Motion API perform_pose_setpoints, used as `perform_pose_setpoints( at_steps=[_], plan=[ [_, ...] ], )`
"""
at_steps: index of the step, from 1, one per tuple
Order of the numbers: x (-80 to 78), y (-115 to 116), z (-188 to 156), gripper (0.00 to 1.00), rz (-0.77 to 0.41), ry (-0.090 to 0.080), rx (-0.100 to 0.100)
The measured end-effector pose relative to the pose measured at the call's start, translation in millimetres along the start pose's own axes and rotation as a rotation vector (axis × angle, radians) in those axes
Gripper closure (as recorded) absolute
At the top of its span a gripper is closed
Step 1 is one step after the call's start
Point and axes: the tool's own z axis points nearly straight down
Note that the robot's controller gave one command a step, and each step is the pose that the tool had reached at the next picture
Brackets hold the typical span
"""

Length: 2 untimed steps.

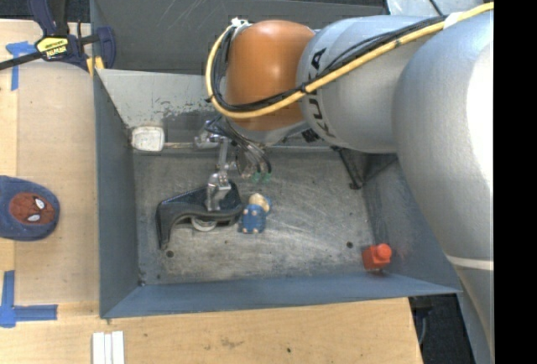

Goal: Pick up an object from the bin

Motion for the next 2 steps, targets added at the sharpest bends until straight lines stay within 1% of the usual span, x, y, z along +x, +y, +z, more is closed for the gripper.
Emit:
perform_pose_setpoints(
  at_steps=[1,2],
  plan=[
    [3.9,1.5,5.5,0.0,-0.055,-0.001,-0.002],
    [6.0,1.8,6.1,1.0,-0.056,0.01,-0.001]
  ],
)
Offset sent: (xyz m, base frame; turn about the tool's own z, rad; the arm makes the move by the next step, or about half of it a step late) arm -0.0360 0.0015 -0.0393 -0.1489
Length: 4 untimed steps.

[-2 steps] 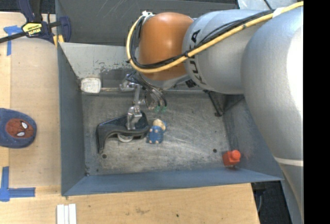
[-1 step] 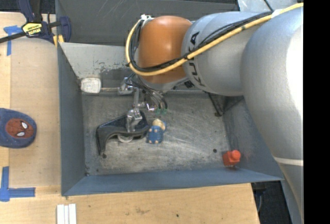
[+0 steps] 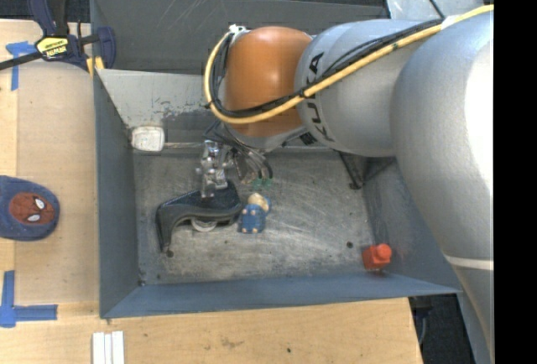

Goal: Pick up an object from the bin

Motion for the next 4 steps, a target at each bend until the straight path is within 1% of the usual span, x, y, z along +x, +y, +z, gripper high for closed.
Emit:
perform_pose_setpoints(
  at_steps=[1,2,3,4],
  plan=[
    [-1.5,-1,1,0.0,0.002,-0.01,0.001],
    [106.4,-48,-36,0.0,-0.046,0.014,0.005],
    [76.6,-78,44,0.0,-0.044,0.004,0.0],
    [74.1,-77,40,1.0,-0.044,-0.006,0.0]
  ],
)
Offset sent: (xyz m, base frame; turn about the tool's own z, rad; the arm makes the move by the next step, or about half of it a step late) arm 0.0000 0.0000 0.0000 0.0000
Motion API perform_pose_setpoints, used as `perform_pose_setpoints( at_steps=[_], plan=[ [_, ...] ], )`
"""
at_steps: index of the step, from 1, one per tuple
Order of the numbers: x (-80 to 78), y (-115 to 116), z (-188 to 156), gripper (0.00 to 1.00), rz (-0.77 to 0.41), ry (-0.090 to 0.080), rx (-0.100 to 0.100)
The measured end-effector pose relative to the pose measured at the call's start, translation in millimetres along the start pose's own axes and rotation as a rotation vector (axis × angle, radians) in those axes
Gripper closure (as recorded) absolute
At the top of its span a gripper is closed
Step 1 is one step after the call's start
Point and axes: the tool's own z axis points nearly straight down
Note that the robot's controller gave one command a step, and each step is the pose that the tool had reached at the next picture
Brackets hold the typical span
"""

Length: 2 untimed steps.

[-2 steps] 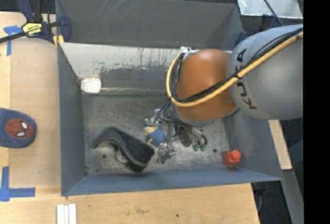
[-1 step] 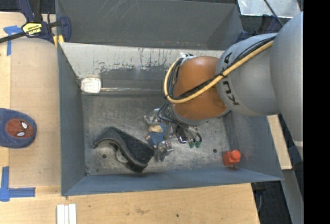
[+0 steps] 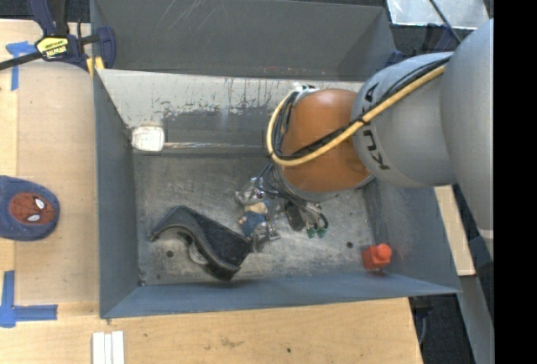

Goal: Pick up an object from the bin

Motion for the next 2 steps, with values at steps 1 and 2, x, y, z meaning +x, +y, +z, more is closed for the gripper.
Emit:
perform_pose_setpoints(
  at_steps=[1,2],
  plan=[
    [6.2,51,-101,1.0,-0.198,0.009,-0.001],
    [7.4,52,-166,1.0,-0.206,0.008,0.001]
  ],
)
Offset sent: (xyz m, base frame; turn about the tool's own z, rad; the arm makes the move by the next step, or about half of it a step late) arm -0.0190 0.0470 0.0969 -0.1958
